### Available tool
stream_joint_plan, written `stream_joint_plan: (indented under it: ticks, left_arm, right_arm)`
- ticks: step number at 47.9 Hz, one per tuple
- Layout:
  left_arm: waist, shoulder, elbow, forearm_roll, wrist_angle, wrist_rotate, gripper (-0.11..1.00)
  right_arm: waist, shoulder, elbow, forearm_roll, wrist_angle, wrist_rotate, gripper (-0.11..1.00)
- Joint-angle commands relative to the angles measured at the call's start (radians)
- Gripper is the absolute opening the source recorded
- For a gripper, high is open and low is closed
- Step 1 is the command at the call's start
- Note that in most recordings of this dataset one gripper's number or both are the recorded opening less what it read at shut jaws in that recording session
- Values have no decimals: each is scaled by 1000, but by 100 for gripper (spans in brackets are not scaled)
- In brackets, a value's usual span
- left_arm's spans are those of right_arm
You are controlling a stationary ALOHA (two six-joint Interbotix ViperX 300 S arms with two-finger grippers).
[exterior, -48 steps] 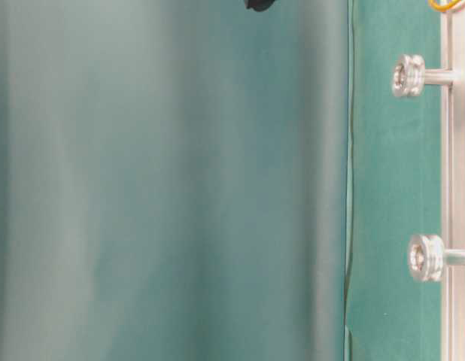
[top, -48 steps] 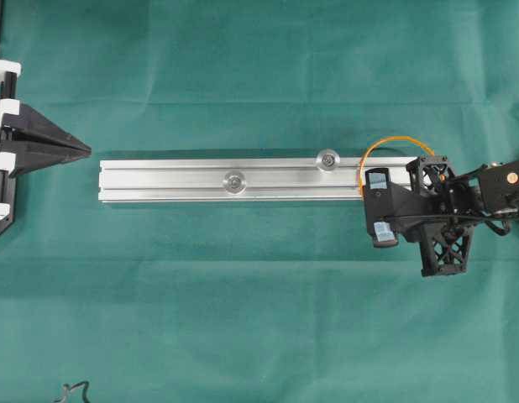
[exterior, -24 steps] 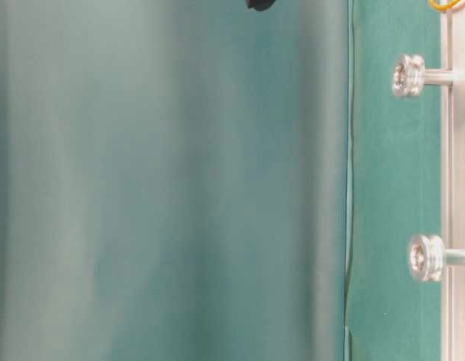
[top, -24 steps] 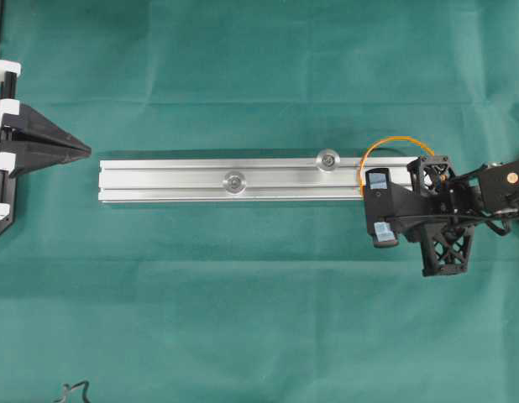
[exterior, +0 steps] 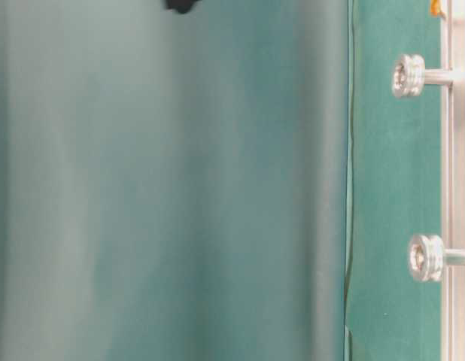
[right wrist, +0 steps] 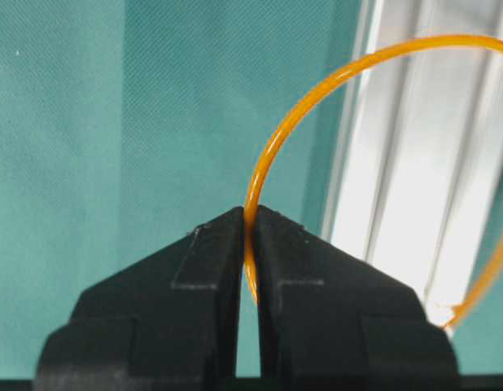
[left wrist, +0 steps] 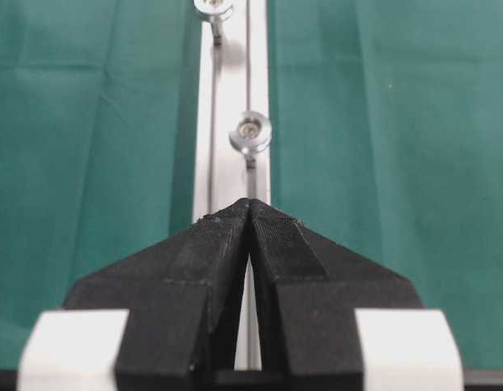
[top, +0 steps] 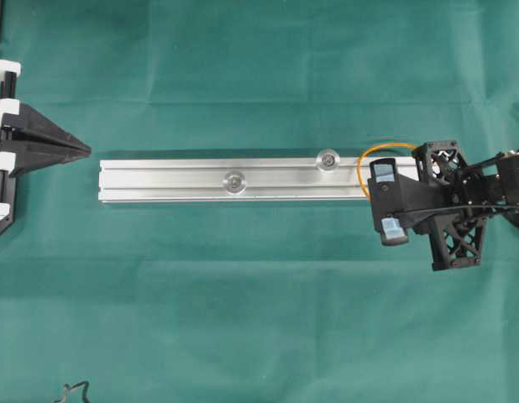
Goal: Hook the rubber onto the shaft.
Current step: 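Lift the band with the right gripper and pull it leftward along the rail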
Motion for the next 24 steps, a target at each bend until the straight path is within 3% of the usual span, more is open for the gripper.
stream_joint_plan:
  ticks: [1, 10, 24]
  left_arm:
    - [3, 8, -32, 3, -3, 0, 0]
    - [3, 8, -32, 3, -5, 0, 0]
    - [3, 8, -34, 3, -6, 0, 0]
  right_arm:
    - [-3, -29, -49, -18, 41, 2, 7]
    - [-5, -43, -115, -61, 130, 2, 7]
    - [-6, -51, -202, -72, 232, 2, 7]
